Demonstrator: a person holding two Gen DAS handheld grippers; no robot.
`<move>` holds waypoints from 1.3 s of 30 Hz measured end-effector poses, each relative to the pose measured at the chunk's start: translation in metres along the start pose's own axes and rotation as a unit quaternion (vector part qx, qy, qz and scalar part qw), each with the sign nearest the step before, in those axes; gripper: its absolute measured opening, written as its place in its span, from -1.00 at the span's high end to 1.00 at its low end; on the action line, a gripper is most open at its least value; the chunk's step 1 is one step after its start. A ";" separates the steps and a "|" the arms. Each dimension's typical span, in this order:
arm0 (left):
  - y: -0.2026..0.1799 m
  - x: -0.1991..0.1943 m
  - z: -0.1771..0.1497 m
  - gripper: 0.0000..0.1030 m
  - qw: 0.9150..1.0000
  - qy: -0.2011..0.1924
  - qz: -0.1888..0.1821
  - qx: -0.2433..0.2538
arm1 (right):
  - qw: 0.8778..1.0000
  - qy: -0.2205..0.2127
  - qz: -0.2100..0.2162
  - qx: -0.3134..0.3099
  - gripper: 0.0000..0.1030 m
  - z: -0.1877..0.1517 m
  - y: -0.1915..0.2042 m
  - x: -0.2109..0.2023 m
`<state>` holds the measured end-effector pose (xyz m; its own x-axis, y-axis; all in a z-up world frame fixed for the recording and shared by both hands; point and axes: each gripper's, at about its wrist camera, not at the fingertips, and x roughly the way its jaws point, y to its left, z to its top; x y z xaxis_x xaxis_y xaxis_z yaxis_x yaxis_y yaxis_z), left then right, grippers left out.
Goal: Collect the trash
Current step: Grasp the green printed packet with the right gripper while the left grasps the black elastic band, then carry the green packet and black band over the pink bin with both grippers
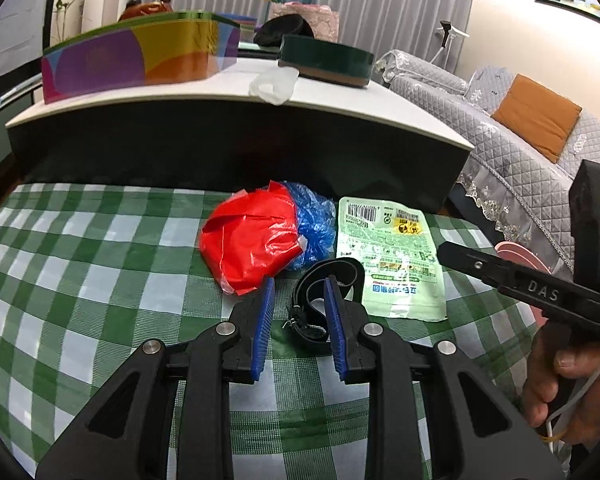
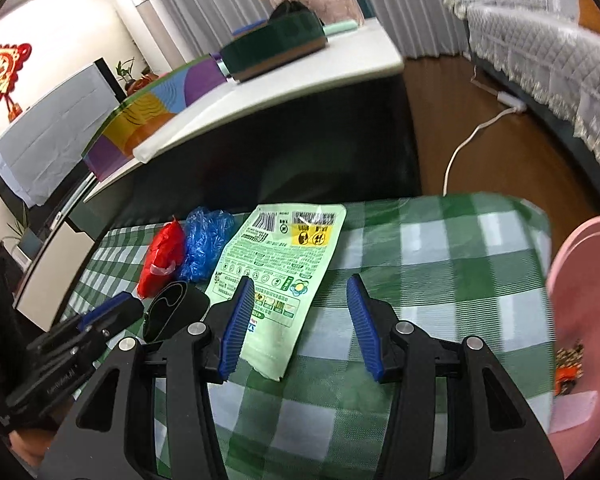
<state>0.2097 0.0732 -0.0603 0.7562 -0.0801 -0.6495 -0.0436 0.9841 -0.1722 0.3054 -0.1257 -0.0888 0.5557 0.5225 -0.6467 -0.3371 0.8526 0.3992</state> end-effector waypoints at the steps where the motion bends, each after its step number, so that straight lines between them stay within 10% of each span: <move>1: 0.001 0.002 0.000 0.50 1.000 0.003 0.001 -0.001 | 1.000 0.005 0.001 0.003 0.06 0.000 -0.001 0.004; 7: 0.003 0.011 -0.002 0.51 1.000 0.026 -0.002 -0.007 | 0.999 0.034 0.014 0.005 0.07 0.000 0.006 0.019; 11: 0.001 0.013 -0.003 0.70 0.999 0.034 -0.005 0.000 | 0.999 0.042 0.018 -0.011 0.54 -0.003 0.015 0.023; 20: -0.002 0.005 -0.002 0.91 1.000 0.024 -0.001 0.002 | 0.999 -0.008 0.017 -0.050 0.88 0.002 0.029 -0.012; 39: -0.029 -0.056 0.004 0.92 0.999 -0.035 -0.021 0.024 | 0.986 -0.062 -0.072 -0.135 0.99 0.000 0.049 -0.127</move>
<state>0.1707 0.0496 -0.0161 0.8003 -0.1124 -0.5889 0.0191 0.9865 -0.1623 0.2187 -0.1502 0.0128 0.6952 0.4055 -0.5935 -0.4289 0.8966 0.1102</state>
